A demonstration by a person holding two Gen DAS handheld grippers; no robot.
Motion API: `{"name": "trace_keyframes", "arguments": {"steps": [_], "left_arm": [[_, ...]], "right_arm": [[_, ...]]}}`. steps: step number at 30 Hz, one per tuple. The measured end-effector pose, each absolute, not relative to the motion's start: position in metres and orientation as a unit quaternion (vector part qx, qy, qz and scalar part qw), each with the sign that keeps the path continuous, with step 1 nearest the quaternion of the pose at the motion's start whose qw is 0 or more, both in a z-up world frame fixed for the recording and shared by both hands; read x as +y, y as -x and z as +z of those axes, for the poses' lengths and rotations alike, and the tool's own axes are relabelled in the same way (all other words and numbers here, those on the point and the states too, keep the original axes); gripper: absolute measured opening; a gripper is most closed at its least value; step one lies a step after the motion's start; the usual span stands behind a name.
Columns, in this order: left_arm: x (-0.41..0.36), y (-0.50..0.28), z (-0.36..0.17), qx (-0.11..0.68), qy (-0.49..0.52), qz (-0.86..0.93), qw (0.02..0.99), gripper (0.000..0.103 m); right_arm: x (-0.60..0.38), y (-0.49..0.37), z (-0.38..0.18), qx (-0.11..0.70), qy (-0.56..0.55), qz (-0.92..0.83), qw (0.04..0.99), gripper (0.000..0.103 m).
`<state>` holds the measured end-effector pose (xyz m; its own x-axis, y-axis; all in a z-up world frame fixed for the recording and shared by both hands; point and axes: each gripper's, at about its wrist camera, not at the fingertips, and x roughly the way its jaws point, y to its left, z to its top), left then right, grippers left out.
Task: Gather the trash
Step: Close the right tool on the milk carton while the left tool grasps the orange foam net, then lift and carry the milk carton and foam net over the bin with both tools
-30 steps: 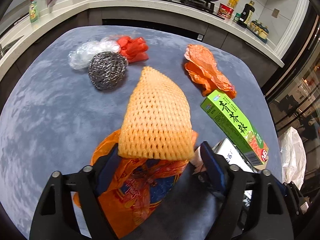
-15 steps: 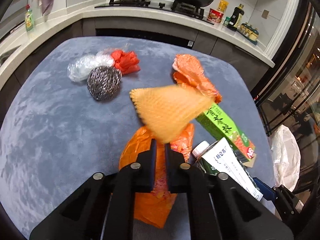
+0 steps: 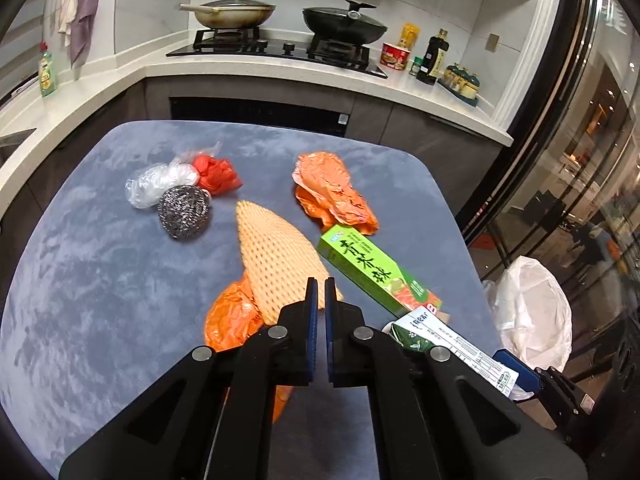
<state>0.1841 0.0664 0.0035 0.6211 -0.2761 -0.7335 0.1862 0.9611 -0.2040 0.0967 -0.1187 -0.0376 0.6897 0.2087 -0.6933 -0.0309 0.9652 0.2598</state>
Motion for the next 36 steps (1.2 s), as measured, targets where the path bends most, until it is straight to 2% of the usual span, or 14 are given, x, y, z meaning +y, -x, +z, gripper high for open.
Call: {"name": "trace_keyframes", "arguments": {"steps": [2, 4, 7, 12, 14, 16, 17, 18, 22, 33, 35, 36], "left_arm": [[0.064, -0.187, -0.003, 0.428, 0.057, -0.124, 0.893, 0.012], [0.064, -0.191, -0.012, 0.438, 0.062, -0.111, 0.890, 0.041], [0.061, -0.198, -0.027, 0.445, 0.055, -0.092, 0.889, 0.051], [0.055, -0.214, -0.050, 0.456, 0.038, -0.074, 0.886, 0.051], [0.054, -0.221, -0.058, 0.463, 0.039, -0.070, 0.883, 0.046], [0.054, -0.226, -0.065, 0.474, 0.042, -0.072, 0.877, 0.026], [0.054, -0.226, -0.066, 0.475, 0.042, -0.073, 0.876, 0.020], [0.054, -0.225, -0.066, 0.475, 0.040, -0.076, 0.876, 0.009], [0.052, -0.218, -0.060, 0.463, 0.033, -0.083, 0.882, 0.000], [0.048, -0.199, -0.031, 0.444, 0.049, -0.116, 0.887, 0.000], [0.045, -0.202, -0.034, 0.454, 0.055, -0.112, 0.882, 0.002], [0.046, -0.204, -0.036, 0.460, 0.060, -0.108, 0.879, 0.007]], "right_arm": [[-0.122, -0.093, -0.037, 0.386, -0.117, 0.064, 0.913, 0.050], [-0.124, -0.089, -0.038, 0.386, -0.119, 0.063, 0.913, 0.050], [-0.129, -0.085, -0.041, 0.387, -0.126, 0.062, 0.911, 0.050], [-0.132, -0.086, -0.044, 0.386, -0.136, 0.061, 0.910, 0.050], [-0.132, -0.087, -0.044, 0.385, -0.137, 0.061, 0.911, 0.050], [-0.133, -0.087, -0.044, 0.384, -0.138, 0.062, 0.911, 0.050], [-0.134, -0.088, -0.044, 0.384, -0.139, 0.063, 0.910, 0.050], [-0.135, -0.088, -0.044, 0.384, -0.140, 0.064, 0.910, 0.050], [-0.137, -0.087, -0.041, 0.381, -0.141, 0.064, 0.911, 0.050], [-0.151, -0.078, -0.023, 0.355, -0.154, 0.056, 0.921, 0.048], [-0.156, -0.076, -0.021, 0.352, -0.158, 0.052, 0.921, 0.048], [-0.157, -0.076, -0.021, 0.351, -0.160, 0.051, 0.921, 0.048]]}}
